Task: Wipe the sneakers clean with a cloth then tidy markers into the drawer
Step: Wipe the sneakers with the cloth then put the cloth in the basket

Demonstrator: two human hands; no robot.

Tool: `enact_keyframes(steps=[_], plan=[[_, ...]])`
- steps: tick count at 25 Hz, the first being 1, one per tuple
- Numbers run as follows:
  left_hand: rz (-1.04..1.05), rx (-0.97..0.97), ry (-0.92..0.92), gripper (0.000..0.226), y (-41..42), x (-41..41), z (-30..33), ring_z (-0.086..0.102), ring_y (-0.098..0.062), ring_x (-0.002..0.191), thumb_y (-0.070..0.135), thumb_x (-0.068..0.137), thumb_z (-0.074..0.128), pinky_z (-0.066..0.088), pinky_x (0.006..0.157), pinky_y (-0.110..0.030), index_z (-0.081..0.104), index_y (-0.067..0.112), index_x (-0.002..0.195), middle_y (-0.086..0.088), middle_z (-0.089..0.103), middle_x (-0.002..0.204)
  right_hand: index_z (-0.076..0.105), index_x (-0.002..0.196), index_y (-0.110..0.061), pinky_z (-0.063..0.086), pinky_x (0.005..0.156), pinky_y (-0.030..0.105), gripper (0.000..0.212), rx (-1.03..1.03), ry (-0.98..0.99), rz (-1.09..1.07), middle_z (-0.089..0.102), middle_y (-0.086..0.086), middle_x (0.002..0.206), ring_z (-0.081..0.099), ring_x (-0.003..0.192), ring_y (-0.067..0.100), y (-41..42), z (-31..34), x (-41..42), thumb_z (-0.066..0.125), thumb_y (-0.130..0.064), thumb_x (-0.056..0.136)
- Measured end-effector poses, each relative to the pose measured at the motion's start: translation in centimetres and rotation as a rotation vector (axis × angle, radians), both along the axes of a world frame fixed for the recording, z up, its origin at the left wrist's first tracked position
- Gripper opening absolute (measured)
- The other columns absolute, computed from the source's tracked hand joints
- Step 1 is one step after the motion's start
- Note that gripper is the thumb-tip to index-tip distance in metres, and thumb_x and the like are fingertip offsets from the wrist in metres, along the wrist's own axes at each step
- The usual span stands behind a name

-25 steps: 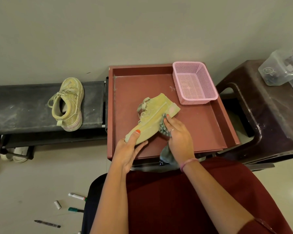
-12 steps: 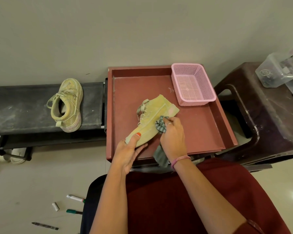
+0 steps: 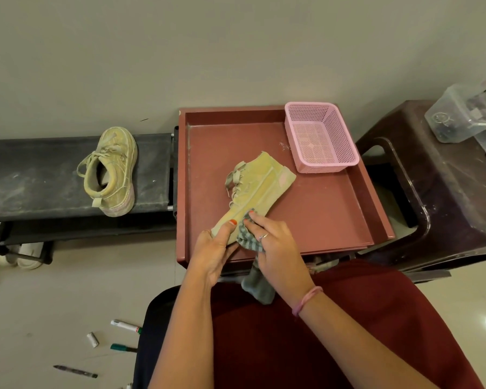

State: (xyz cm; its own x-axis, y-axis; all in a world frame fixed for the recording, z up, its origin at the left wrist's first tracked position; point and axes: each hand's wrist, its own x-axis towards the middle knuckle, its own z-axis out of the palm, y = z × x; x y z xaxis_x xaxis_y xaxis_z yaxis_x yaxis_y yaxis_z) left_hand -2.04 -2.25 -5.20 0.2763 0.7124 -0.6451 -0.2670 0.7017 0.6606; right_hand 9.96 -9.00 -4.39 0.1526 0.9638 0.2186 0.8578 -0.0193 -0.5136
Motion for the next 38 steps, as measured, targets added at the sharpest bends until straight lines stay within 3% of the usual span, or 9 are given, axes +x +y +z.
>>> enact_keyframes(steps=[3, 5, 8, 12, 20, 23, 26, 34, 38], plan=[[0.032, -0.019, -0.032, 0.029, -0.1, 0.0, 0.0, 0.07, -0.018, 0.095, 0.011, 0.094, 0.059, 0.059, 0.074, -0.025, 0.058, -0.007, 0.116, -0.014, 0.072, 0.101, 0.058, 0.125, -0.001, 0.049, 0.09, 0.028, 0.052, -0.012, -0.173, 0.105, 0.057, 0.008, 0.13, 0.049, 0.102, 0.021, 0.7, -0.2, 1.5, 0.059, 0.005, 0.074], [0.068, -0.044, -0.049, 0.034, -0.2, 0.0, 0.1, 0.066, -0.027, 0.105, 0.009, 0.093, 0.06, 0.059, 0.07, -0.025, 0.052, -0.011, 0.12, -0.021, 0.066, 0.113, 0.048, 0.136, -0.005, 0.046, 0.099, 0.032, 0.062, -0.124, -0.259, 0.018, 0.049, 0.005, 0.139, 0.047, 0.11, 0.022, 3.0, -0.2, 3.5, 0.062, 0.007, 0.076], [0.092, -0.068, -0.05, 0.039, -0.3, -0.1, 0.2, 0.065, -0.03, 0.109, 0.009, 0.092, 0.062, 0.059, 0.069, -0.025, 0.048, -0.012, 0.122, -0.022, 0.063, 0.118, 0.042, 0.14, -0.007, 0.041, 0.104, 0.036, 0.05, -0.165, -0.313, -0.141, 0.045, 0.009, 0.142, 0.044, 0.117, 0.027, 6.7, -0.3, 7.0, 0.047, -0.003, 0.09], [0.08, -0.077, -0.038, 0.038, -0.2, -0.3, 0.2, 0.065, -0.03, 0.108, 0.009, 0.092, 0.062, 0.058, 0.068, -0.024, 0.049, -0.01, 0.122, -0.02, 0.064, 0.117, 0.051, 0.134, -0.004, 0.037, 0.1, 0.029, 0.051, -0.177, -0.213, -0.333, 0.052, 0.011, 0.138, 0.046, 0.114, 0.033, 8.2, -1.1, 10.3, 0.043, 0.013, 0.087], [0.098, -0.112, -0.063, 0.029, -0.1, -0.1, 0.0, 0.066, -0.03, 0.105, 0.011, 0.093, 0.06, 0.06, 0.07, -0.025, 0.058, -0.009, 0.113, -0.017, 0.069, 0.103, 0.058, 0.123, 0.005, 0.029, 0.101, 0.017, 0.052, 0.017, -0.015, -0.218, 0.061, 0.016, 0.124, 0.056, 0.104, 0.034, 1.6, -1.8, 1.2, 0.059, 0.019, 0.073], [0.098, -0.131, -0.052, 0.034, -0.3, -0.2, 0.0, 0.067, -0.031, 0.104, 0.012, 0.093, 0.061, 0.059, 0.067, -0.023, 0.053, -0.011, 0.117, -0.02, 0.065, 0.112, 0.06, 0.122, 0.002, 0.051, 0.092, 0.037, 0.046, -0.016, -0.138, -0.23, 0.061, 0.015, 0.122, 0.056, 0.101, 0.035, 4.2, -1.8, 4.6, 0.058, 0.015, 0.078], [0.108, -0.144, -0.053, 0.04, -0.3, -0.3, -0.1, 0.066, -0.031, 0.104, 0.012, 0.092, 0.063, 0.058, 0.066, -0.022, 0.05, -0.012, 0.12, -0.022, 0.063, 0.117, 0.06, 0.123, 0.001, 0.051, 0.089, 0.044, 0.048, -0.039, -0.203, -0.27, 0.062, 0.016, 0.121, 0.053, 0.104, 0.037, 7.4, -1.4, 7.9, 0.051, 0.016, 0.078], [0.117, -0.137, -0.054, 0.035, -0.2, -0.3, -0.2, 0.067, -0.03, 0.104, 0.01, 0.09, 0.065, 0.06, 0.07, -0.026, 0.052, -0.008, 0.117, -0.02, 0.064, 0.114, 0.05, 0.134, -0.004, 0.027, 0.11, 0.032, 0.049, -0.102, -0.157, -0.211, 0.048, 0.015, 0.14, 0.042, 0.128, 0.035, 6.7, -1.2, 7.2, 0.048, 0.01, 0.087], [0.054, -0.068, -0.011, 0.028, -0.4, -0.2, -0.3, 0.071, -0.022, 0.093, 0.009, 0.091, 0.063, 0.06, 0.079, -0.03, 0.055, -0.006, 0.112, -0.018, 0.069, 0.106, 0.063, 0.122, -0.007, 0.029, 0.107, 0.021, 0.049, 0.045, -0.043, -0.069, 0.057, 0.014, 0.129, 0.047, 0.118, 0.024, 2.3, -1.6, 3.1, 0.051, 0.013, 0.079]])
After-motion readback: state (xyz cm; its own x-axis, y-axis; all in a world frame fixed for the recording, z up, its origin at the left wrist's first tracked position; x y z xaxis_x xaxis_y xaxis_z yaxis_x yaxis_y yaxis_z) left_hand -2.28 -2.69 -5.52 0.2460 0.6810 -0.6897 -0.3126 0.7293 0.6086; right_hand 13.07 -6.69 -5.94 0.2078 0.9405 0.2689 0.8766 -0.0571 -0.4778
